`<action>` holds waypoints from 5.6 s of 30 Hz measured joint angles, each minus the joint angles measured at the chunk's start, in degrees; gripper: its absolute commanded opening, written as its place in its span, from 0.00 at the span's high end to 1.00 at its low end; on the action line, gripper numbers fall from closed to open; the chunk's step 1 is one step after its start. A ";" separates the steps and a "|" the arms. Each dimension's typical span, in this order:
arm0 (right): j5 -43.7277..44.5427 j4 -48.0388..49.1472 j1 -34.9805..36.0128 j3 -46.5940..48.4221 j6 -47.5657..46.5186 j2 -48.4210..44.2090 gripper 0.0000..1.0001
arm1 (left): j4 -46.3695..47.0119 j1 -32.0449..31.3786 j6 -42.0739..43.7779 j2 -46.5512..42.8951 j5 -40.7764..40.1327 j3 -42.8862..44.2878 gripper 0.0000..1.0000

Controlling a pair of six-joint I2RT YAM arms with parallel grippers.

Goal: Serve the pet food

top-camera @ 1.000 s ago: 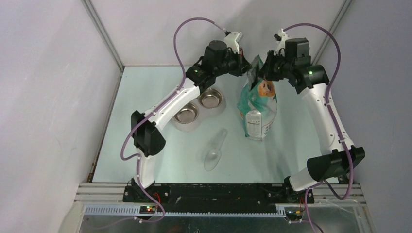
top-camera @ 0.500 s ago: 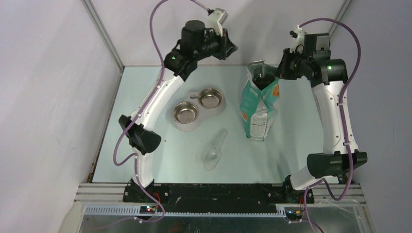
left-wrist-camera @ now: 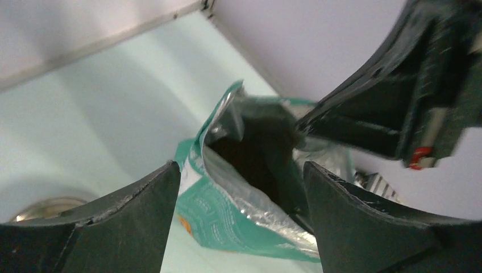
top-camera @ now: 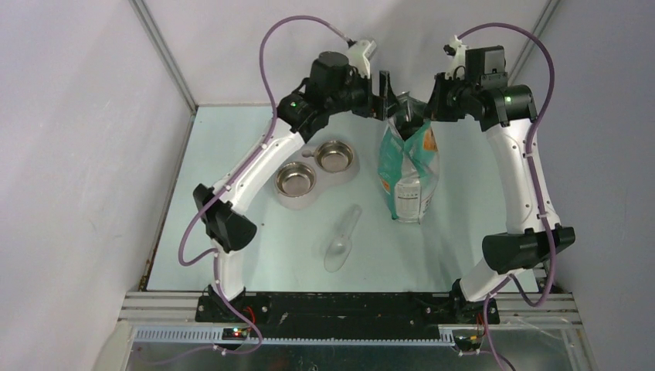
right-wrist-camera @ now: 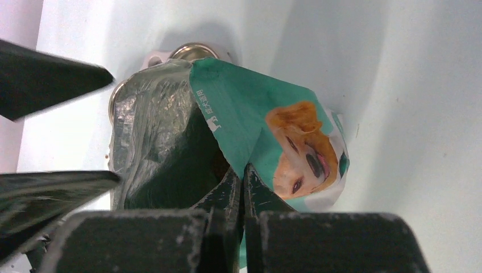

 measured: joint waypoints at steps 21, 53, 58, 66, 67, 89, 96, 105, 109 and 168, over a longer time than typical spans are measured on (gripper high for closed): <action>2.16 -5.07 -0.61 6.99 -1.27 3.65 1.00 | -16.74 -2.93 6.78 3.65 -2.27 10.14 1.00; 3.26 -7.69 -3.06 15.61 -7.10 -0.46 0.58 | -0.42 1.49 11.67 -3.63 5.70 1.75 0.01; -2.29 -4.96 -6.56 14.97 -5.40 -2.64 0.41 | 1.68 4.50 12.09 -17.70 0.63 -15.28 0.00; -13.44 1.25 -11.61 2.16 -6.69 -8.63 0.15 | 3.08 7.91 19.32 -34.23 -5.35 -47.93 0.01; -14.36 2.78 -12.07 -1.49 -7.21 -10.51 0.13 | 3.30 7.87 20.98 -35.52 -5.27 -53.44 0.02; -11.96 17.20 -12.94 -27.34 -8.52 -28.76 0.18 | 1.01 1.62 25.27 -24.70 2.51 -71.78 0.22; -12.44 17.77 -12.94 -27.34 -7.06 -27.96 0.19 | 1.60 0.94 23.52 -15.85 6.08 -61.75 0.21; -12.41 18.03 -12.94 -27.34 -6.84 -27.56 0.19 | 2.19 0.94 22.47 -15.74 7.96 -67.69 0.19; -12.39 18.08 -12.94 -27.34 -6.84 -27.56 0.19 | 1.77 0.87 22.34 -15.52 8.57 -67.34 0.14; 12.68 31.23 26.34 -10.29 -20.20 -7.13 0.25 | -7.19 24.33 -15.78 -21.38 -17.31 -16.20 1.00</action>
